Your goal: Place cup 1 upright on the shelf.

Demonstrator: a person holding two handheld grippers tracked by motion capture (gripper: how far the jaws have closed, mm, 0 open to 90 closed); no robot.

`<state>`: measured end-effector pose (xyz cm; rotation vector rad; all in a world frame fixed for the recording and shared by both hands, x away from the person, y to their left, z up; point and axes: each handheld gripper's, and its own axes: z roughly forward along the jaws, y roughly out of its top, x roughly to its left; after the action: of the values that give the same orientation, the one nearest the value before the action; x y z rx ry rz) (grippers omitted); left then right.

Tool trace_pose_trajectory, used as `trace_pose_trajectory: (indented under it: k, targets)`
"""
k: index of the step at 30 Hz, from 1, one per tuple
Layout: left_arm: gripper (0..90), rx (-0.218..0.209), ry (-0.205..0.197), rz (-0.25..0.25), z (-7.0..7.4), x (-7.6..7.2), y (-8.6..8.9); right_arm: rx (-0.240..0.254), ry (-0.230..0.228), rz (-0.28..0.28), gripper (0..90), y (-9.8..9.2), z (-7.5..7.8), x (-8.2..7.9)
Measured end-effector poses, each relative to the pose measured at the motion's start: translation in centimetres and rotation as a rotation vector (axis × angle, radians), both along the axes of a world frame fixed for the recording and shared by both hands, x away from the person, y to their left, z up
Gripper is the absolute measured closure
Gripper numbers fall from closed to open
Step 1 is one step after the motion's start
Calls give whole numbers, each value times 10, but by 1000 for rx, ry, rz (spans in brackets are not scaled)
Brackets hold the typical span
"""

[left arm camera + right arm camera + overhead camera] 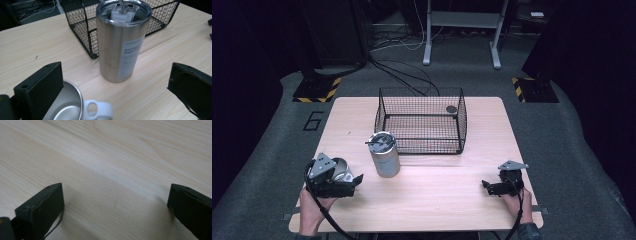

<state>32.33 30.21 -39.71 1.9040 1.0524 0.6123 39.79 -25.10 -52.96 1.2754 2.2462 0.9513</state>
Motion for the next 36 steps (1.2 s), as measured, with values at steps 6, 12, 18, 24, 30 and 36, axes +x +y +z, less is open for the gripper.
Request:
trace_pose_trajectory:
  k: [6,12,18,24,30,36]
  targets:
    - [0,-6,2,-21,0,13,-13,1,-4,0,3,0,0,0]
    - [0,-30,-5,-29,-1,23,-25,0,-1,3,4,0,0,0]
    - [0,-51,-10,-25,-2,34,-31,2,-1,3,7,0,0,0]
    - [0,-58,-16,-23,-4,47,-39,1,-1,5,9,0,0,0]
    - [0,-64,-7,-36,-5,57,-45,2,-1,5,9,0,0,0]
    - [0,-68,-19,-44,-8,65,-52,2,-1,5,10,0,0,0]
